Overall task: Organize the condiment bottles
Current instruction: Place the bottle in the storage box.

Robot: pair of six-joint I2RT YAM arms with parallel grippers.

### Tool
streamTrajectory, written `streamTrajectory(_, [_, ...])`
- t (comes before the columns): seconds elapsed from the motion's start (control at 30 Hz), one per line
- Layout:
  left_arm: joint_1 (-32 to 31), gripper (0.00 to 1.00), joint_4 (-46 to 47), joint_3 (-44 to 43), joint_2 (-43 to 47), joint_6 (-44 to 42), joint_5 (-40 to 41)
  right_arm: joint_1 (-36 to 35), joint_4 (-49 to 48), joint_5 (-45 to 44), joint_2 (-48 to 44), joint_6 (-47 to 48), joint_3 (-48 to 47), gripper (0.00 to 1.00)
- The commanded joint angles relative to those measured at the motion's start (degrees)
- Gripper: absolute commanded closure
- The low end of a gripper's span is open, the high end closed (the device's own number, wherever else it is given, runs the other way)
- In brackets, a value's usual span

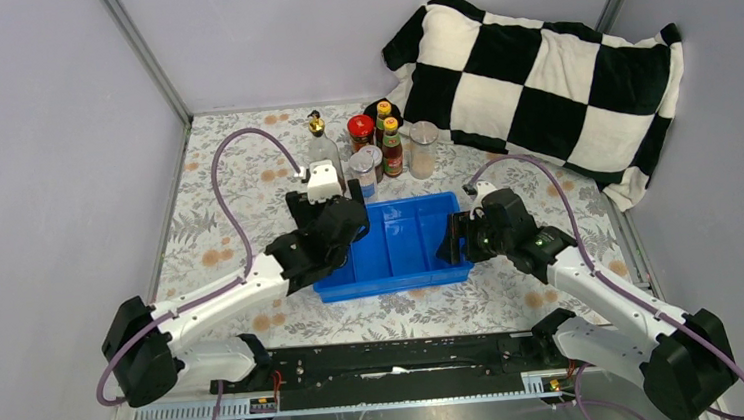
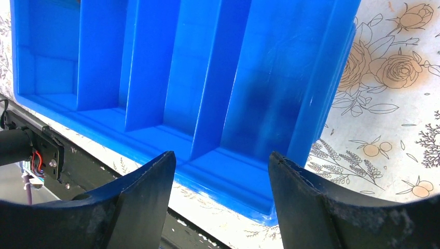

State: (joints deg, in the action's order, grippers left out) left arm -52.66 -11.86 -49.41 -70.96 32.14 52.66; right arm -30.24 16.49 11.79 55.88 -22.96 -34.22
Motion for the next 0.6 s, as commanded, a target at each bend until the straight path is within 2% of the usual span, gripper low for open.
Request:
streamTrajectory(0.0, [-2.49, 0.01, -6.70, -3.97, 1.75, 2.88, 3.69, -0.34, 1.18, 1.17, -1.11, -0.11, -1.87, 0.26])
streamTrajectory(0.13, [-5.30, 0.01, -13.82, -8.34, 3.51, 6.32, 6.72, -0.31, 1.30, 1.55, -0.44, 0.50, -4.24, 0.26])
streamTrajectory(0.33, [-8.41, 0.01, -27.86, -18.96, 4.44, 11.11, 10.77, -0.28, 1.56, -0.09, 5.23, 5.88, -19.90, 0.26])
streamTrajectory(0.47, [-8.60, 0.01, -31.03, -20.74, 6.63, 12.74, 10.52, -0.29, -7.83, 0.32, 12.67, 11.11, -28.92, 0.24])
streamTrajectory(0.57, [-8.60, 0.01, -31.46, -20.56, 8.39, 13.27, 9.54, -0.27, -13.62, 3.61, 22.30, 14.52, -37.27, 0.24])
